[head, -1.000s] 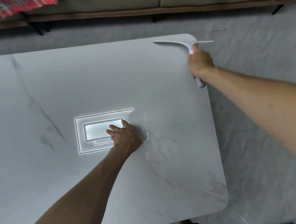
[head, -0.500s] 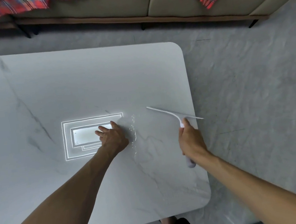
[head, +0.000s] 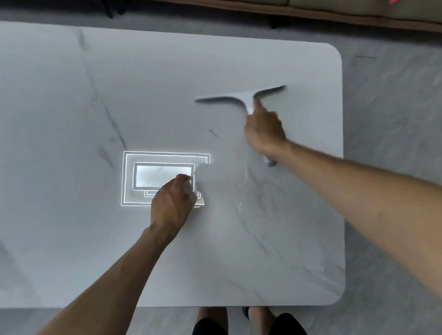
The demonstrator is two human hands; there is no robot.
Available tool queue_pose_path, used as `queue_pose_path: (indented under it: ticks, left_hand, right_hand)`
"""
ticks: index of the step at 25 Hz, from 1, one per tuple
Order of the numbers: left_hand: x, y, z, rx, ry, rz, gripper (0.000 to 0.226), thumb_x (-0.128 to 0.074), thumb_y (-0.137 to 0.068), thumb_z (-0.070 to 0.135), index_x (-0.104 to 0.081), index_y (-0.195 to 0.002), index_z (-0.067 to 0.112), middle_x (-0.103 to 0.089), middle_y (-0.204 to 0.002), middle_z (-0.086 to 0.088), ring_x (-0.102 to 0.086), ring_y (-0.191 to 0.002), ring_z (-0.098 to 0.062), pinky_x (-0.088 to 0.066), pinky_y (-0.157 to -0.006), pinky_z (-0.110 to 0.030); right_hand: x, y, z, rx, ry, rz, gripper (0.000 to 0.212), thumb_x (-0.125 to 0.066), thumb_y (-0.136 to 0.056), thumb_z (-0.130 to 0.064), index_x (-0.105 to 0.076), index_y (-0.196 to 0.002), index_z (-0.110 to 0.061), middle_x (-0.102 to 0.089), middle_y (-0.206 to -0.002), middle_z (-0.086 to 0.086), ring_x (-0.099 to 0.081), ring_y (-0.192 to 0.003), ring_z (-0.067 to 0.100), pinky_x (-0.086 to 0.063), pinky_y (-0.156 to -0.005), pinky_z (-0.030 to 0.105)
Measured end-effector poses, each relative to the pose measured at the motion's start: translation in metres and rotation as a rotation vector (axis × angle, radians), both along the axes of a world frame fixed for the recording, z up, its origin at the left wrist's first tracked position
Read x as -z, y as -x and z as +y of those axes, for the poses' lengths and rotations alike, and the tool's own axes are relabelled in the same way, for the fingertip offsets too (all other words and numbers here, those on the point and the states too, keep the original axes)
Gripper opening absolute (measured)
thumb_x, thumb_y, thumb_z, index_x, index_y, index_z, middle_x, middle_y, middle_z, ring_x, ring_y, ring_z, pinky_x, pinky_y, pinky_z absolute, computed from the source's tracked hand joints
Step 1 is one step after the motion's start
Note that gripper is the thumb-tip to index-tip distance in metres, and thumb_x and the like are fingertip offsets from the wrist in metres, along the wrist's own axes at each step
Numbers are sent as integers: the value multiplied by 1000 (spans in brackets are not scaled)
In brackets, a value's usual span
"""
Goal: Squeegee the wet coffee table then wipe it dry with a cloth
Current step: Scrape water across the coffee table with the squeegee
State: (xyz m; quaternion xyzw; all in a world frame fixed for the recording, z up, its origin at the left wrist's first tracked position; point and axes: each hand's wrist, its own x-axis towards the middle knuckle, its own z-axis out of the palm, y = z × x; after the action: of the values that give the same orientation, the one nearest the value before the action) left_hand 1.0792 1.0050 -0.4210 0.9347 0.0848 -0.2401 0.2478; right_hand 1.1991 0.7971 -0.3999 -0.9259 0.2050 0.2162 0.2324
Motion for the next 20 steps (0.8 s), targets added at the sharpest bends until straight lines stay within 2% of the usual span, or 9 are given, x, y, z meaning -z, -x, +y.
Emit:
queue_pose_path:
  ticks: [2,6,9,11,15,18,20]
  left_hand:
    - [-1,14,14,-60,-49,-9,47,-46,-79,-1,-59,-123,11,-67,-117,-12,-61,-104,-35,-46,-80,-34]
    - [6,34,28,-90,-91,30,43,-52,-77,-3,-58,-119,1,-58,-120,-17,-54,-112,-35,-46,-93,-40]
    - [10,47,26,-50,-76,85,45,-55,-76,-1,-54,-122,0,-51,-122,-18,-49,-116,-35,-44,-95,-41]
    - [8,53,22,-72,-47,90,43,-54,-78,0,-54,-121,1,-52,-122,-16,-50,-116,-34,-45,-94,-40]
    - [0,65,22,-212,-2,72,39,-51,-82,2,-54,-121,3,-59,-124,-12,-56,-112,-32,-47,-91,-36]
    - [1,76,38,-240,-8,79,41,-52,-82,2,-52,-123,1,-55,-126,-14,-54,-114,-32,-45,-95,-37]
    - [2,84,50,-220,-38,84,41,-53,-83,3,-51,-123,-1,-52,-126,-15,-50,-117,-32,-42,-99,-37]
  right_hand:
    - [0,46,6,-204,-12,-2,50,-36,-97,-21,-31,-146,-27,-59,-111,29,-57,-101,46,-41,-77,39]
    - [-10,113,-49,-429,64,36,49,-35,-98,-28,-31,-146,-36,-67,-101,21,-62,-90,42,-44,-73,39]
    - [-28,150,-90,-526,124,88,48,-36,-100,-29,-31,-147,-37,-70,-101,15,-64,-89,37,-42,-69,35]
    - [-38,159,-105,-533,151,138,47,-35,-100,-32,-32,-146,-39,-69,-108,16,-64,-94,39,-45,-73,37]
    - [-48,106,-82,-461,71,34,43,-32,-100,-35,-37,-143,-35,-65,-117,22,-61,-101,44,-43,-76,39]
    - [-38,29,-14,-368,17,13,41,-24,-98,-41,-38,-136,-35,-58,-125,22,-56,-102,43,-37,-73,37]
    - [-27,-8,39,-239,-20,35,42,-24,-97,-34,-37,-137,-31,-55,-128,20,-54,-106,40,-37,-75,35]
